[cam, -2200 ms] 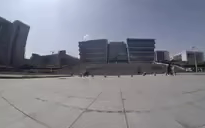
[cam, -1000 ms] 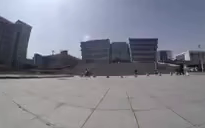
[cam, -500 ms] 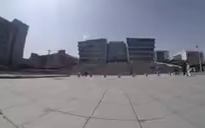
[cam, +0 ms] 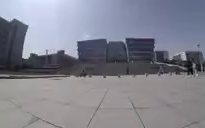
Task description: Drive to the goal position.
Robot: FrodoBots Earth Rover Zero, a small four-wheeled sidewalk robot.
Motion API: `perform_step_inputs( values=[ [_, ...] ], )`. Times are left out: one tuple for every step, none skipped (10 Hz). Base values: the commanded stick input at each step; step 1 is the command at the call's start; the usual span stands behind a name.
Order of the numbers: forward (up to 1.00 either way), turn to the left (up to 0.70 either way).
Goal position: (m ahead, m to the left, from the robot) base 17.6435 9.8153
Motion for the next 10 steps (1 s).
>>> perform_step_inputs(
  values=[
    [0.70, 0.00],
    [0.70, 0.00],
    [0.70, 0.00],
    [0.70, 0.00],
    [0.70, 0.00],
    [0.70, 0.00],
    [0.70, 0.00],
    [0.70, 0.00],
    [0.70, 0.00],
    [0.70, 0.00]
  ],
)
